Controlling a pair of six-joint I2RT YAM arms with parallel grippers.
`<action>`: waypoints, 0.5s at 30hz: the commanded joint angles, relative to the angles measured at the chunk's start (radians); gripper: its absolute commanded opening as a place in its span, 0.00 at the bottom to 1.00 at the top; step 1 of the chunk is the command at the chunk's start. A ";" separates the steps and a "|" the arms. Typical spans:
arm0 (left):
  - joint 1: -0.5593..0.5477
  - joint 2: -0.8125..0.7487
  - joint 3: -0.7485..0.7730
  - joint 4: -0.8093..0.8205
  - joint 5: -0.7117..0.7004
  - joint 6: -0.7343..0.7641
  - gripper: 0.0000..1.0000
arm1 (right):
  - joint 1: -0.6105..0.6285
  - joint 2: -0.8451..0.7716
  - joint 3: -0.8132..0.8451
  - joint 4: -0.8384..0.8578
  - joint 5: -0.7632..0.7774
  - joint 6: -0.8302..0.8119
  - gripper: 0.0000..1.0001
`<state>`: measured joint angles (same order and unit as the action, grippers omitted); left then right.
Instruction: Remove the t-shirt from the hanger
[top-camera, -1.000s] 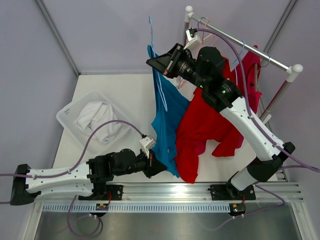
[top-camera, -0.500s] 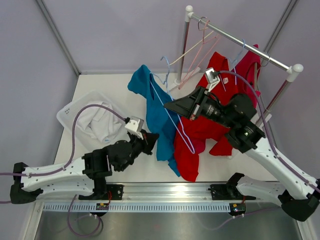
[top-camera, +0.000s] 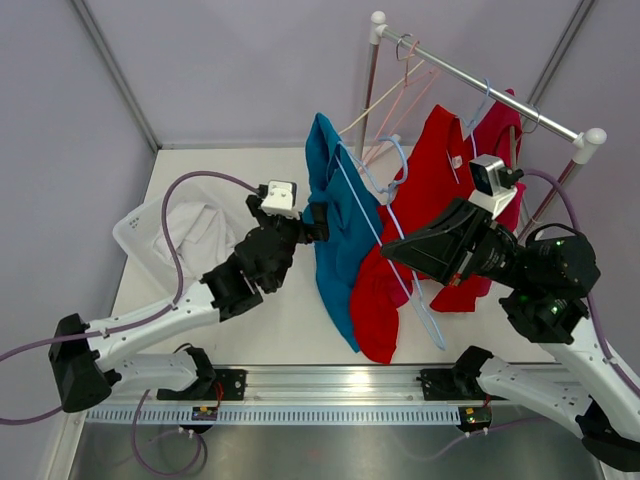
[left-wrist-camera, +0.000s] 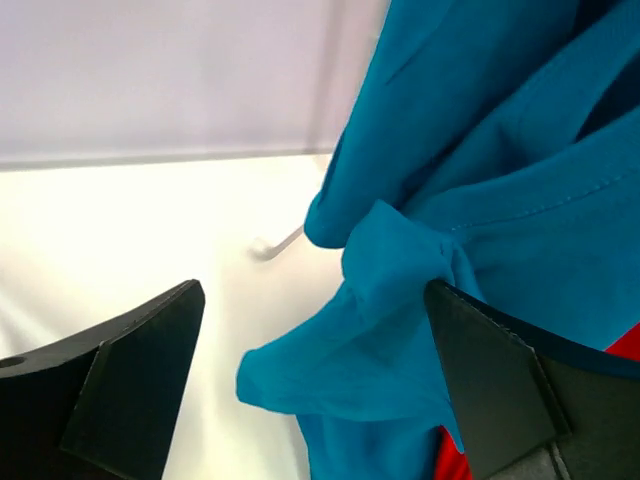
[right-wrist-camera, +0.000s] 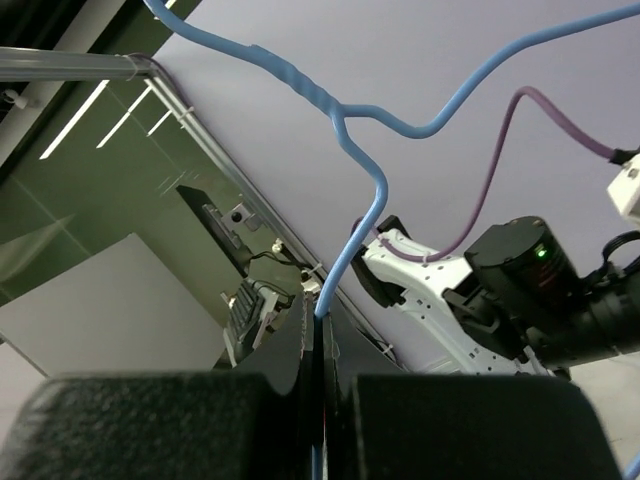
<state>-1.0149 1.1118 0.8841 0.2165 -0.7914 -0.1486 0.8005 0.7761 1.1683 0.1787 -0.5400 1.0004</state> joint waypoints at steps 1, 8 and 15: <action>0.009 0.037 0.076 0.201 0.180 0.061 0.99 | 0.014 -0.044 0.010 0.100 -0.071 0.023 0.00; 0.044 0.177 0.214 0.216 0.286 0.093 0.77 | 0.016 -0.066 -0.025 0.159 -0.106 0.084 0.00; 0.061 0.132 0.315 0.158 0.261 0.196 0.00 | 0.017 -0.093 -0.062 0.174 -0.135 0.095 0.00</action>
<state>-0.9565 1.2964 1.1259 0.3252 -0.4938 -0.0254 0.8013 0.7158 1.0981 0.2695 -0.6197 1.0981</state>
